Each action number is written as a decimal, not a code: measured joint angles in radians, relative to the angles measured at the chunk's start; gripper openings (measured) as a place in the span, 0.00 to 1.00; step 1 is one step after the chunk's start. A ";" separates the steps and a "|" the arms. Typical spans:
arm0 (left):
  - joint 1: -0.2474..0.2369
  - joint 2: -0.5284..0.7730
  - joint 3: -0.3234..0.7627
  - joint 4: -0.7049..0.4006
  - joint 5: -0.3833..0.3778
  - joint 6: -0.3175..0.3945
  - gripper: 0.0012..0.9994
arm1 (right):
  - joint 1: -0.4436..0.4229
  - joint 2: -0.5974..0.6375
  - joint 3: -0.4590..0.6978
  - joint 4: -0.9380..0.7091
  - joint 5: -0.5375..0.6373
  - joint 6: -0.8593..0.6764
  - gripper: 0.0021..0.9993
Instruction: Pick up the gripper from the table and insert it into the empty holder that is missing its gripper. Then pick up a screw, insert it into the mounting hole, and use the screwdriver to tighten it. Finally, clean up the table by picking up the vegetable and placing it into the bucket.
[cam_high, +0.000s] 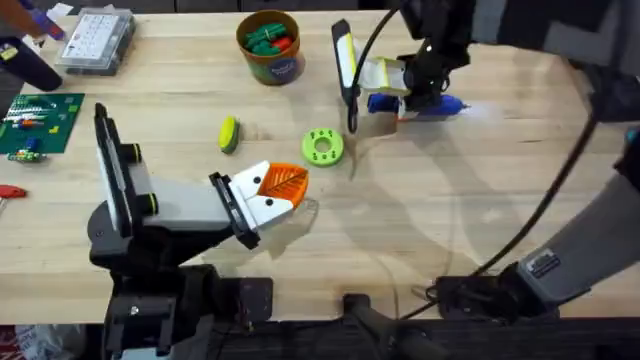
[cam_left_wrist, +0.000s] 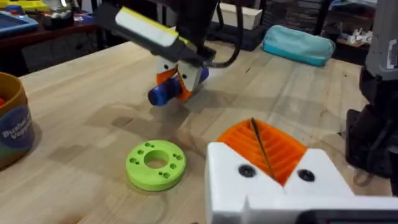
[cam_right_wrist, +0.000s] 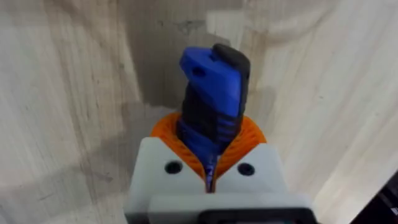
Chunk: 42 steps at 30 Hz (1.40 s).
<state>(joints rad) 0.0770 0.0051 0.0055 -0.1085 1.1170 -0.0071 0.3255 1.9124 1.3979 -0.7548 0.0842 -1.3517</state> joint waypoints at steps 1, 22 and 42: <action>0.000 0.000 0.000 0.000 -0.001 0.000 0.00 | -0.001 0.013 0.000 0.003 0.005 -0.004 0.01; 0.001 0.000 0.000 0.008 -0.020 0.001 0.99 | 0.043 -0.077 0.025 -0.002 0.050 0.266 1.00; 0.001 0.364 0.492 -0.398 -0.375 -0.066 0.99 | 0.073 -0.433 0.112 -0.171 0.050 0.936 1.00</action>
<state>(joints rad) 0.0776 0.3696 0.4973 -0.5067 0.7419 -0.0729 0.3985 1.4790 1.5101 -0.9258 0.1341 -0.4153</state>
